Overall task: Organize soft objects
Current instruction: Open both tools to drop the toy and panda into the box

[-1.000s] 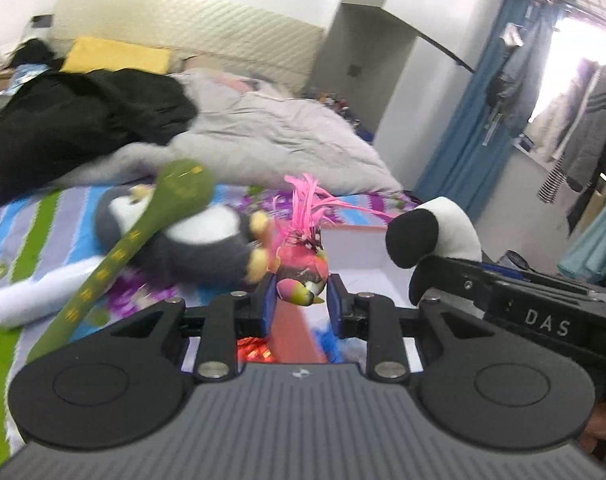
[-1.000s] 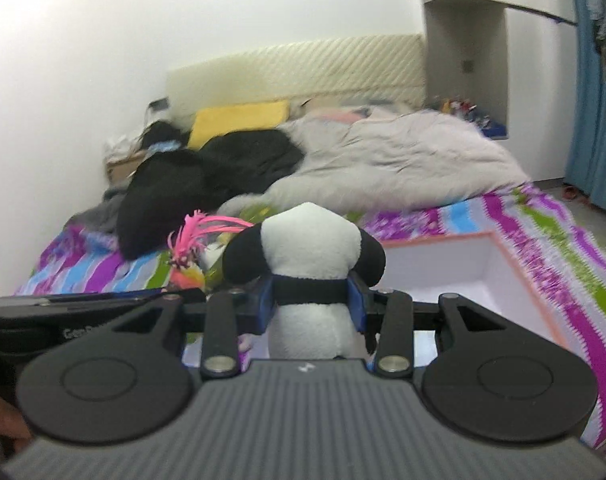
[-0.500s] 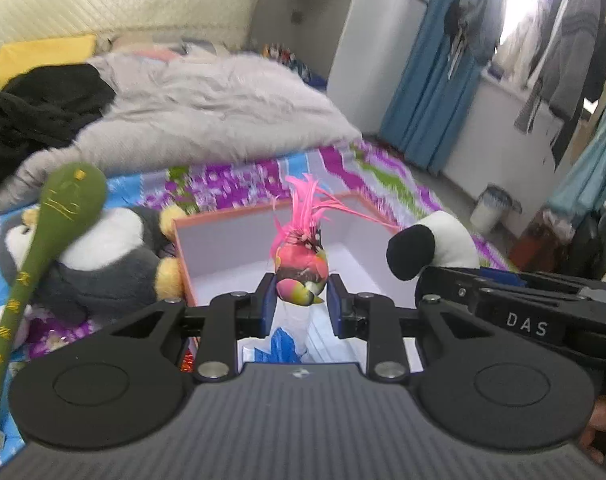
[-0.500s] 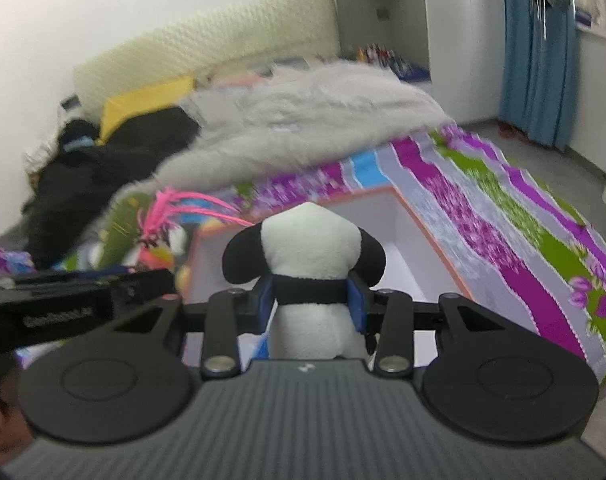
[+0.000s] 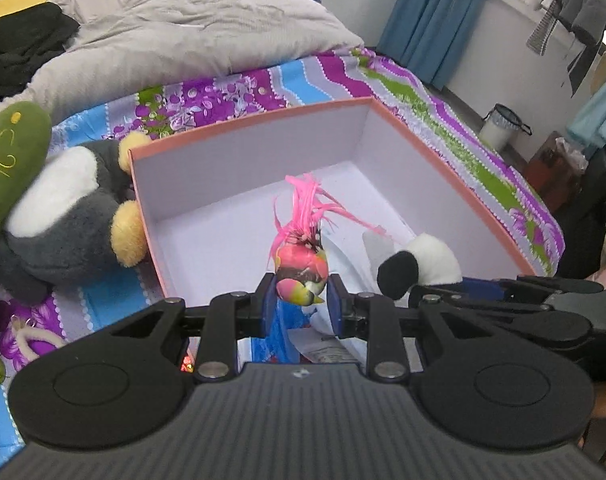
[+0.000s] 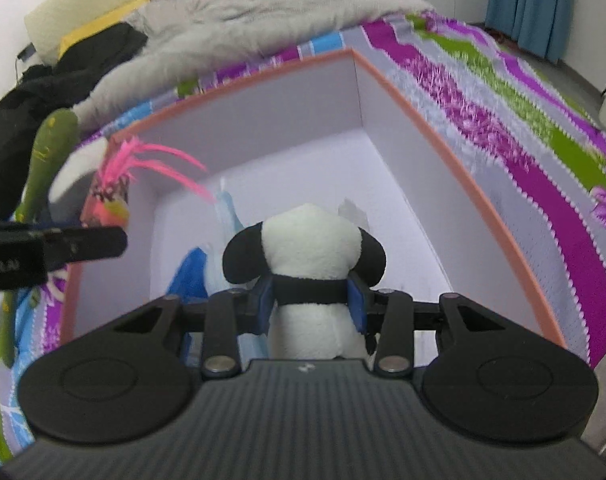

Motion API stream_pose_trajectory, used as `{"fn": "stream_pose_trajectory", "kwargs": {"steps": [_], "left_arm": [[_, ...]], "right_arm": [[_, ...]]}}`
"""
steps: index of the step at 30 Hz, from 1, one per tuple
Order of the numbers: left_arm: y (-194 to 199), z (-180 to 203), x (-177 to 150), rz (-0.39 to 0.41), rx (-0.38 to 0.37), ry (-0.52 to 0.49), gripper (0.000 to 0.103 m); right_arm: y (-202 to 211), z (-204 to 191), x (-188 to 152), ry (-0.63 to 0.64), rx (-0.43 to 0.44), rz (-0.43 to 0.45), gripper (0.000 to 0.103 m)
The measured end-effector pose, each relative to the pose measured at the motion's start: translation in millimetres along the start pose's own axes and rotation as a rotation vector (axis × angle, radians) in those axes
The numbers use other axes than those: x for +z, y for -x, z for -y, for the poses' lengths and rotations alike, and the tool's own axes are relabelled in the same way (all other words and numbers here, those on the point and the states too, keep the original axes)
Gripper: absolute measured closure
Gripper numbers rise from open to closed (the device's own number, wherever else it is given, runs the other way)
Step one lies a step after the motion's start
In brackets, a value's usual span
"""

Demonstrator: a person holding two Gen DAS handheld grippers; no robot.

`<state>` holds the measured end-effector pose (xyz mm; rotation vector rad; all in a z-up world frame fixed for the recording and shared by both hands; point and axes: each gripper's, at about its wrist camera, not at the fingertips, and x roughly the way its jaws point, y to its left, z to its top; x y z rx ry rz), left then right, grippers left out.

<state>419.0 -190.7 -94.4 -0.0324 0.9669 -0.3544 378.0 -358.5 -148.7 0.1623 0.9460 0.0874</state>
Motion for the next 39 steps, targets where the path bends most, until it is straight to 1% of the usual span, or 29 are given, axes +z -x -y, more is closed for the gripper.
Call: {"fn": "stream_pose_trajectory", "kwargs": {"steps": [2,4,5,6,7,8,9,10,16,22,26,29,34,39], "left_arm": [[-2,0,-1,-0.009,-0.001,0.008,0.072],[-2,0,-1,-0.002,0.007,0.014,0.07],[-1,1,-1,-0.005,0.01,0.021,0.067],[-1,1,-2,-0.013,0.006,0.03,0.059],[0,1,-2,-0.013,-0.005,0.034,0.053],[3,2,-3,-0.007,-0.011,0.034,0.052],[6,3,-3,0.001,-0.009,0.026,0.052],[10,5,-4,0.009,-0.004,0.018,0.052],[48,12,-6,0.083,-0.004,0.007,0.052],[111,16,-19,0.186,0.02,-0.004,0.052],[157,14,-37,0.253,0.031,0.001,0.052],[191,10,-55,0.298,0.037,0.01,0.052],[239,0,-95,0.349,0.053,0.015,0.052],[277,-14,-136,0.382,0.074,0.028,0.052]], "right_arm": [[-4,4,-1,-0.007,0.0,-0.008,0.061],[-6,7,-3,-0.013,-0.003,-0.01,0.06],[-6,8,-3,-0.015,-0.004,-0.013,0.059],[-5,8,-4,-0.016,-0.005,-0.014,0.059],[-3,8,-3,-0.017,-0.007,-0.011,0.057],[-1,9,-4,-0.02,-0.01,-0.006,0.054],[2,9,-3,-0.023,-0.013,0.001,0.044],[5,9,-2,-0.027,-0.012,0.011,0.04],[42,2,0,-0.032,0.025,0.096,0.04],[96,-15,-4,-0.038,0.061,0.221,0.04],[136,-33,-14,-0.016,0.076,0.303,0.04],[162,-46,-26,-0.002,0.088,0.346,0.04],[190,-70,-50,0.022,0.107,0.379,0.04],[210,-92,-78,0.03,0.134,0.406,0.04]]}}
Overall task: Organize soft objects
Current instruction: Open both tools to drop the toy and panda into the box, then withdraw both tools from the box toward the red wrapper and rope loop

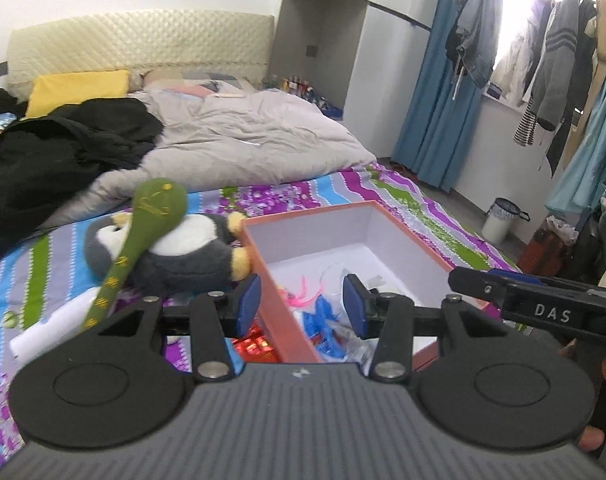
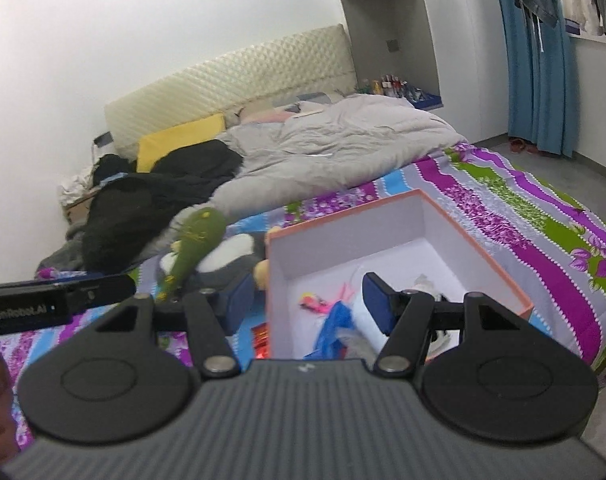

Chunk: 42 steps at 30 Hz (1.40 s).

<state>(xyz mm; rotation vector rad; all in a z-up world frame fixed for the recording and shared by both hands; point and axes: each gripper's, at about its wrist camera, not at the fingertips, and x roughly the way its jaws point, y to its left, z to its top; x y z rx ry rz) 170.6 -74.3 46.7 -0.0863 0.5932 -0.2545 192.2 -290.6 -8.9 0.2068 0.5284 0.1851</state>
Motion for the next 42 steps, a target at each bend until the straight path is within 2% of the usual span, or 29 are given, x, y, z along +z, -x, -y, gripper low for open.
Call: {"fn": "stream_pose_trajectory", "kwargs": {"steps": [8,22,32,42], "left_arm": [[53,-32,-39,0.021,0.055,0.027,0.052],[87,-65,-111,-0.021,0.146,0.117,0.052],[87,-91,-150,-0.062,0.237,0.168,0.052],[55,-116,-165,-0.125,0.231,0.209,0.052]], "right_arm": [[21,-34,-29,0.038,0.03,0.0,0.04],[24,-76,-90,0.091,0.111,-0.085,0.04],[14,-102,-131,0.138,0.16,-0.157,0.04],[-17,-107,-156,0.126,0.146,-0.241,0.04]]}}
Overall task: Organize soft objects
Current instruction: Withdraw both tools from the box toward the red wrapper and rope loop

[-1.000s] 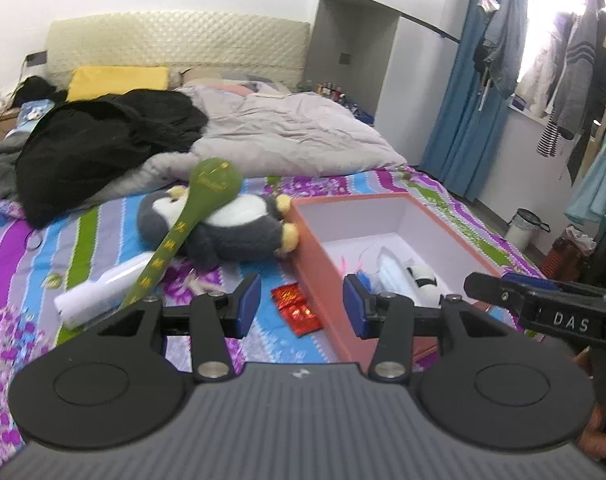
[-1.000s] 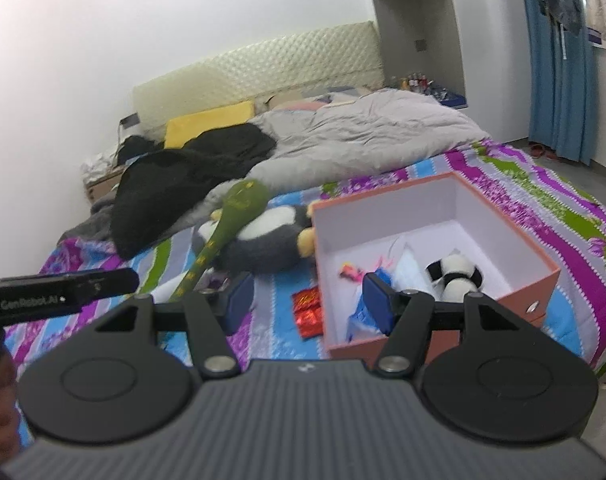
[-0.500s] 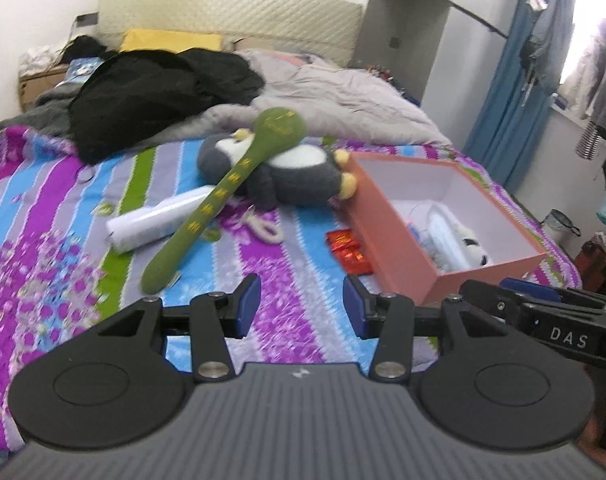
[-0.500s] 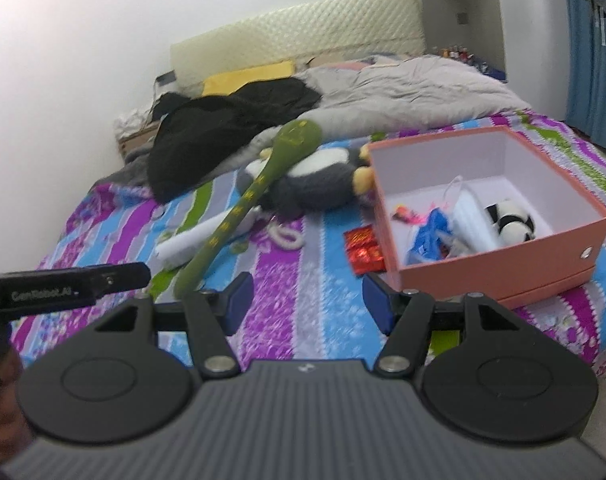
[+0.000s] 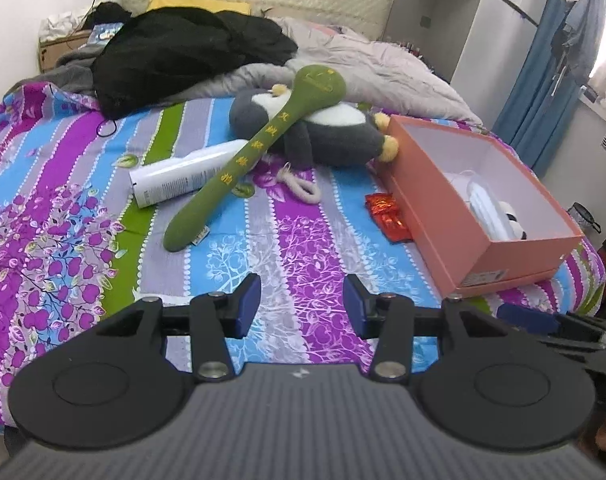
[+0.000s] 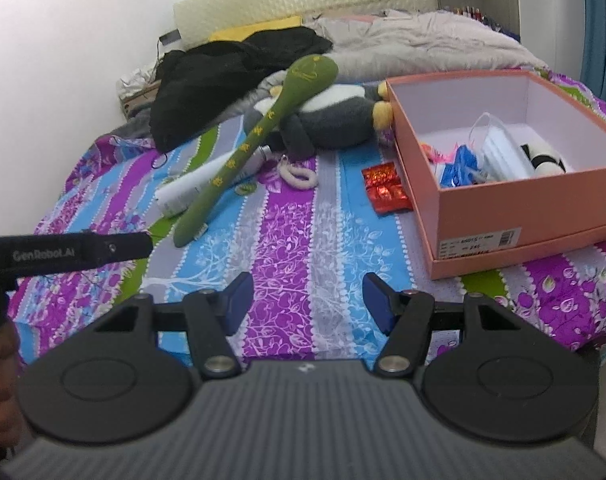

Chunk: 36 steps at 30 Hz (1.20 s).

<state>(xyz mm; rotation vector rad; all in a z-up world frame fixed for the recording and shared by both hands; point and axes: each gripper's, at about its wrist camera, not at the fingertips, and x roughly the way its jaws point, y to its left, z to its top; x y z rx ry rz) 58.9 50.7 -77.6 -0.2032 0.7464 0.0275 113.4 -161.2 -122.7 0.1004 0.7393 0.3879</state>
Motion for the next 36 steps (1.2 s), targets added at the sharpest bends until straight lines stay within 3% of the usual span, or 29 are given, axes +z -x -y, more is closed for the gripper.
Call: {"fn": "stream_pose_trajectory", "kwargs": {"steps": [21,32,36], "left_arm": [[-150,-28,39,-0.11,0.056,-0.008,0.052],[-214,-27,44,-0.132,0.04,-0.033,0.046],[-233,-17,43,-0.113,0.027,-0.054,0.046]], "right_arm": [[-101,17,44,0.074,-0.008,-0.012,0.04],[-147,16,44,0.107,-0.024,-0.027,0.042],[-162,17,47,0.121,-0.067,-0.007,0.048]]}}
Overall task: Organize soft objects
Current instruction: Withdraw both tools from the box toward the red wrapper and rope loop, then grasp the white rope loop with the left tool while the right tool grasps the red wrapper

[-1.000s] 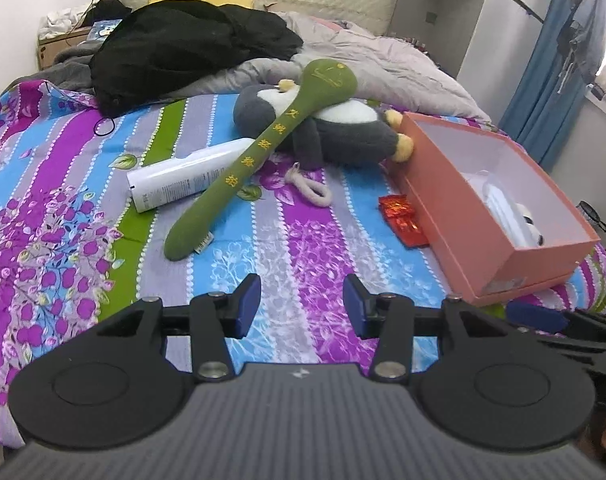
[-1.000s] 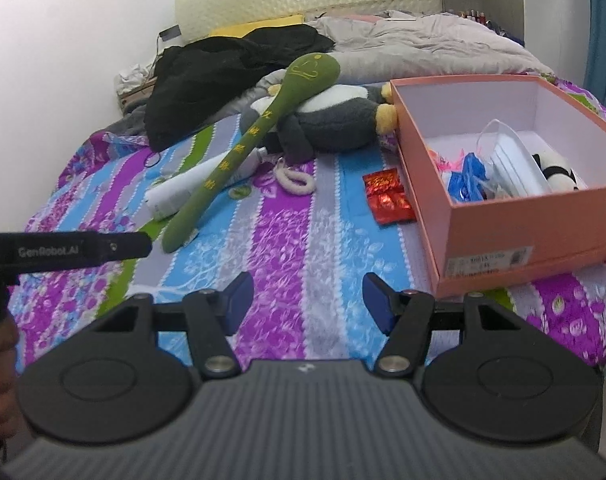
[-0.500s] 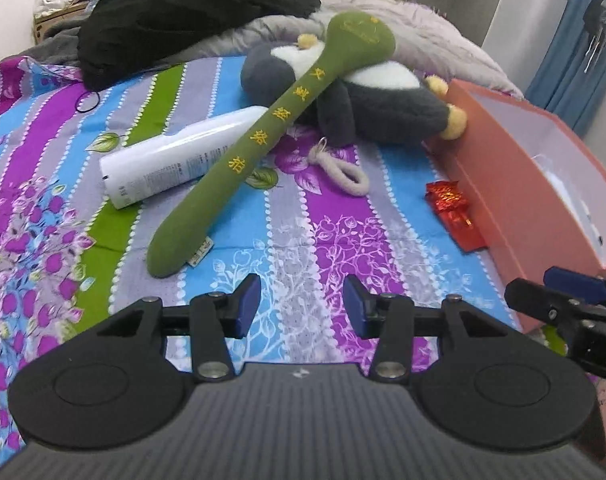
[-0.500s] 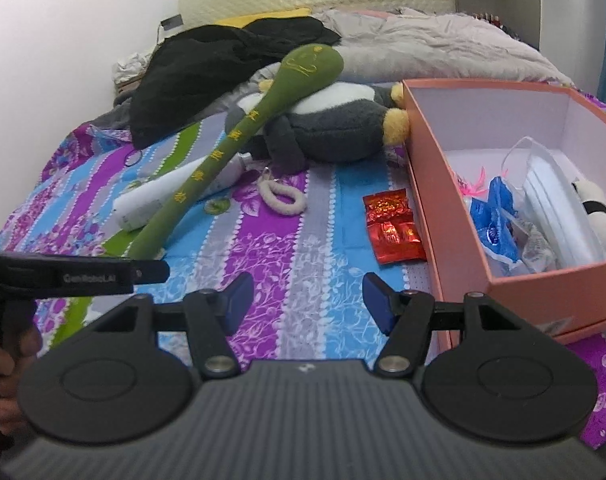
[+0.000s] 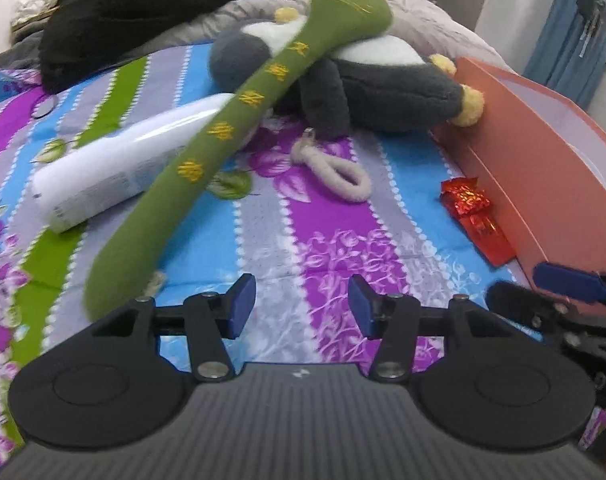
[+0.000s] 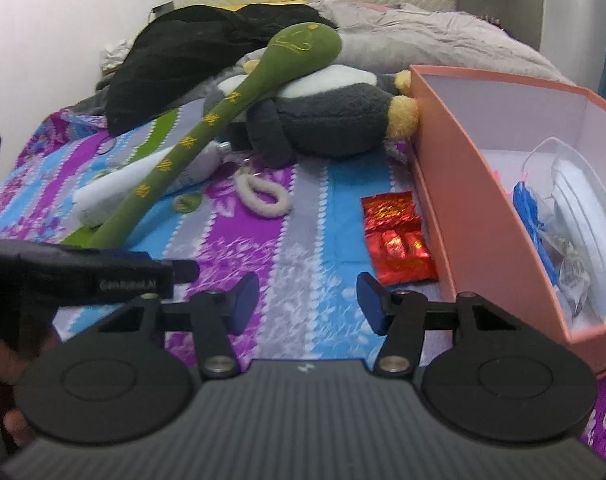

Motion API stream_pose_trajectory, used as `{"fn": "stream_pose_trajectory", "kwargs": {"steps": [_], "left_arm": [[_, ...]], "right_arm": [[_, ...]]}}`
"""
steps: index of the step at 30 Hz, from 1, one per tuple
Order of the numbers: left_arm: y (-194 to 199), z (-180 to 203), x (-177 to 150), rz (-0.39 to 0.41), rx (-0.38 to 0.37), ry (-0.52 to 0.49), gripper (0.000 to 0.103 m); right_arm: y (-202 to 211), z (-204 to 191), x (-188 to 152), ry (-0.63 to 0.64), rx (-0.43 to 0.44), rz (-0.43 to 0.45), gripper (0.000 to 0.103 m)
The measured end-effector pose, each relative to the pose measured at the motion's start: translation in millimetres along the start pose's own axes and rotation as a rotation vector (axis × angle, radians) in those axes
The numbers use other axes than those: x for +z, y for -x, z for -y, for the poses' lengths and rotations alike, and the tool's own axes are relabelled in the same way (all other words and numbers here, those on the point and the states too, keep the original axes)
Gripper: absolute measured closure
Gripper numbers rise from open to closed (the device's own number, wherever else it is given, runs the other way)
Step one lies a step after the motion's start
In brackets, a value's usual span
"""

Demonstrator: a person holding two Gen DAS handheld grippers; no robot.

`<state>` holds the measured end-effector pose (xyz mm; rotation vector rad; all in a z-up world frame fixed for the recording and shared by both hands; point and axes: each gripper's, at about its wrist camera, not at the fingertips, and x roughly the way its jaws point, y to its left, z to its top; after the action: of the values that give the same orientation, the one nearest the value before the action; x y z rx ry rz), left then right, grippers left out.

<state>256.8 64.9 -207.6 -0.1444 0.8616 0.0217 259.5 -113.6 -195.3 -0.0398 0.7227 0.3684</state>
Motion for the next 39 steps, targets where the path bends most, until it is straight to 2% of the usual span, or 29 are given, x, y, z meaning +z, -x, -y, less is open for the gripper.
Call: {"fn": "stream_pose_trajectory", "kwargs": {"steps": [3,6,14,20,24,27,30,33,39], "left_arm": [[-13,3,1,0.008,-0.008,0.009,0.046],[-27,-1,9,0.016,-0.036,0.062,0.046],[-56,-6,41,0.05,-0.1,0.151,0.046],[-78,-14,56,0.026,-0.163,0.256,0.047],[-90,-18,61,0.019,-0.169,0.317,0.048],[-96,-21,63,0.025,-0.173,0.379,0.048],[-100,-24,66,0.031,-0.154,0.428,0.064],[-103,-28,67,0.026,-0.138,0.447,0.09],[-95,-32,62,0.014,-0.16,0.441,0.093]], "right_arm": [[-15,1,1,0.027,-0.065,-0.002,0.056],[-33,3,3,0.034,-0.103,-0.014,0.064],[-75,-9,11,0.157,-0.229,0.03,0.064],[-101,-14,18,0.271,-0.325,0.037,0.064],[-119,-17,16,0.36,-0.392,0.018,0.063],[-124,-16,16,0.384,-0.411,0.026,0.062],[-126,-17,15,0.403,-0.43,0.038,0.069],[-122,-17,15,0.401,-0.421,0.051,0.077],[-108,-22,14,0.416,-0.392,0.06,0.078]]}}
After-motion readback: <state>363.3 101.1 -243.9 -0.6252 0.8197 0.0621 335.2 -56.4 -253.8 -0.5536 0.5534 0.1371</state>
